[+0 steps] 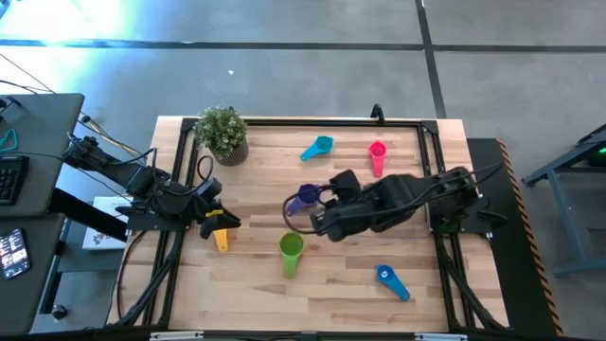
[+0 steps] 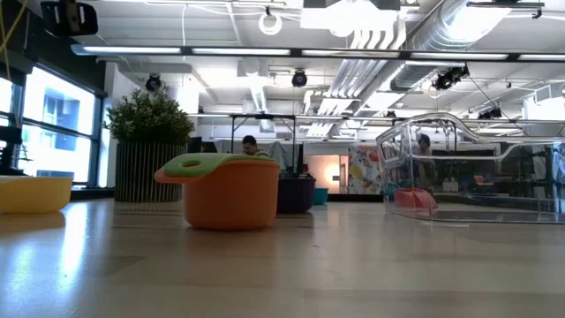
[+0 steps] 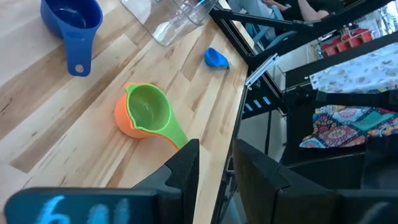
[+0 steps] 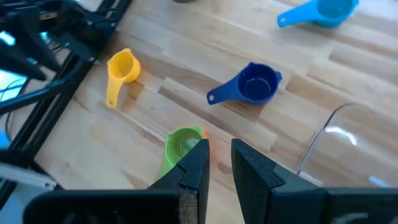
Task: Nest measuring cups in basket
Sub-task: Stack the violet measuring cup on top of the green measuring cup
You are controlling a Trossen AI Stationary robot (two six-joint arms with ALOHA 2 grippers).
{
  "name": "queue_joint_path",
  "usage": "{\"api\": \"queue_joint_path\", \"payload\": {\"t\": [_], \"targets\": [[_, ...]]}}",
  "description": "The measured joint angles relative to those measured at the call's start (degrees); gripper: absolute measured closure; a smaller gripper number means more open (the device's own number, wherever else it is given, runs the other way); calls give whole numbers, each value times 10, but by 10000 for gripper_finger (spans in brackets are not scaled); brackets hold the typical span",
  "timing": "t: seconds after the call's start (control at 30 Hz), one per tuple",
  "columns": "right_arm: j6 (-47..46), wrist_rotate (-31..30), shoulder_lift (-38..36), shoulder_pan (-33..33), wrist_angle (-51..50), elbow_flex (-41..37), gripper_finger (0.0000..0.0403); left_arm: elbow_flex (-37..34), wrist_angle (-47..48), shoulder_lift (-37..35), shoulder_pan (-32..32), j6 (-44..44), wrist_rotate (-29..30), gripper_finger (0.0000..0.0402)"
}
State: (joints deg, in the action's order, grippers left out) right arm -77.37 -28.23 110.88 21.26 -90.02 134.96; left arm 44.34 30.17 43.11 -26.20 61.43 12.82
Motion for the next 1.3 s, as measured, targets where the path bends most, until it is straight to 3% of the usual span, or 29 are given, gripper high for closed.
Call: {"api": "queue_joint_path", "payload": {"t": [0.43,0.6,0.87,1.0,1.3], "targets": [[145,63,-74,0,0,0,343,0,0,0,0,-7,2,314],[181,74,-93,0,0,0,343,0,0,0,0,14,43,314],[196,74,-116,0,0,0,343,0,-10,2,1,14,167,314],[198,74,-128,0,0,0,343,0,-14,5,15,12,175,313],[201,55,-157,0,0,0,343,0,-86,27,76,-89,178,287]]}}
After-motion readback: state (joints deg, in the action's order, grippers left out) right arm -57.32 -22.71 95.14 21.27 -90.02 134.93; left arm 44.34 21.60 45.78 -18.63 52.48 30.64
